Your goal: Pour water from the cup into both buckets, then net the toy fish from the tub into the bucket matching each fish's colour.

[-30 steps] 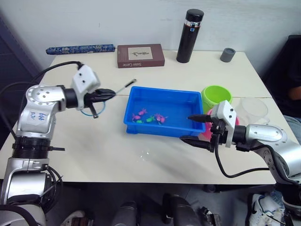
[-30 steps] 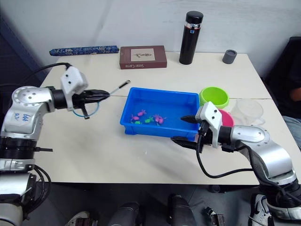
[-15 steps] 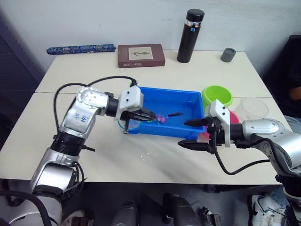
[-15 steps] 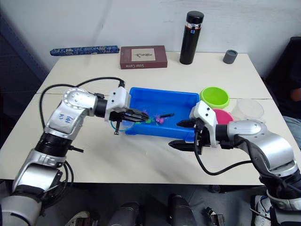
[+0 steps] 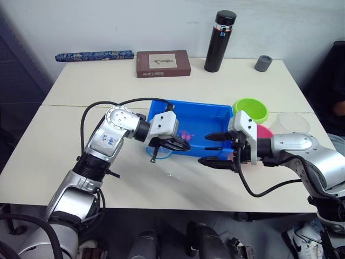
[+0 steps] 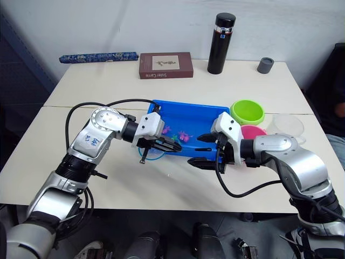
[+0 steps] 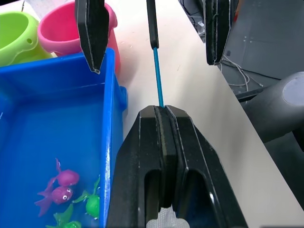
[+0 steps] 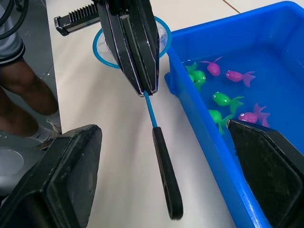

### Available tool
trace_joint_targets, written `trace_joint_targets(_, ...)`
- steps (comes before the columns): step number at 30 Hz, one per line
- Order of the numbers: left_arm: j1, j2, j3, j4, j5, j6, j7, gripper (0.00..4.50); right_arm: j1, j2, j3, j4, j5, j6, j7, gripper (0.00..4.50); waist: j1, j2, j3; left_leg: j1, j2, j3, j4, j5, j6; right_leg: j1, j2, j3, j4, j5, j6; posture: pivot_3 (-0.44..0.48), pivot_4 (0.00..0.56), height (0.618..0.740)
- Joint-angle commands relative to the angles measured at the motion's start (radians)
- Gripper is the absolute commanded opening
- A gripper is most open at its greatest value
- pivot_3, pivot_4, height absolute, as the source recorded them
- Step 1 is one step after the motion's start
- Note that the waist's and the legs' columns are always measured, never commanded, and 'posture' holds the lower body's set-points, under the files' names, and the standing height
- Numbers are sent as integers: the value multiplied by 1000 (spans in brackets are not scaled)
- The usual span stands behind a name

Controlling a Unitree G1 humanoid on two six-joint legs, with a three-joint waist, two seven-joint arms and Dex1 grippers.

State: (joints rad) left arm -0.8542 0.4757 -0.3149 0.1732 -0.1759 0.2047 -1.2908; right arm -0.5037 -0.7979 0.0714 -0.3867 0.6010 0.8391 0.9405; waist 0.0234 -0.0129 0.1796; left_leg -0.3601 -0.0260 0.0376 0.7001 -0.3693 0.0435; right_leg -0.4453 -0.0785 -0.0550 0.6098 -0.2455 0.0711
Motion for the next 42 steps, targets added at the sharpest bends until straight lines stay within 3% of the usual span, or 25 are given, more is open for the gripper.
trace_joint_targets(1,-18,-7,5,-18,1,-10,-2,67,-18,-6,-19,-33,14,4,2,4500,0,0,0,0,0,0,0,0,0,0,0,0,0,0,0,0,150,740)
trace_joint_targets(5,-21,-9,9,-20,-1,-4,-2,67,-16,-10,-19,-37,15,11,7,4500,0,0,0,0,0,0,0,0,0,0,0,0,0,0,0,0,150,740)
trace_joint_targets(8,-21,-7,11,-23,-3,0,-3,0,-14,-10,-22,-39,17,13,7,3769,0,0,0,0,0,0,0,0,0,0,0,0,0,0,0,0,150,740)
trace_joint_targets(9,-21,-7,11,-22,-3,0,-3,0,-14,-10,-23,-39,18,13,7,3136,0,0,0,0,0,0,0,0,0,0,0,0,0,0,0,0,150,740)
trace_joint_targets(12,-23,-6,11,-22,-3,1,-4,0,-14,-10,-24,-40,19,14,6,2010,0,0,0,0,0,0,0,0,0,0,0,0,0,0,0,0,150,740)
trace_joint_targets(16,-23,-6,9,-20,-2,0,-7,0,-15,-11,-25,-41,20,14,7,35,0,0,0,0,0,0,0,0,0,0,0,0,0,0,0,0,150,740)
trace_joint_targets(31,-36,-4,4,-7,-2,55,-21,0,-8,-22,-40,-48,30,13,13,35,0,0,0,0,0,0,0,0,0,0,0,0,0,0,0,0,150,740)
trace_joint_targets(35,-52,-10,28,-9,-27,99,-18,1378,-8,-26,-38,-49,31,10,19,0,0,0,0,0,0,0,0,0,0,0,0,0,0,0,0,0,150,740)
trace_joint_targets(42,-134,16,160,-12,-102,188,43,4433,-3,-30,-32,-47,24,-5,28,0,0,0,0,0,0,0,0,0,0,0,0,0,0,0,0,0,150,740)
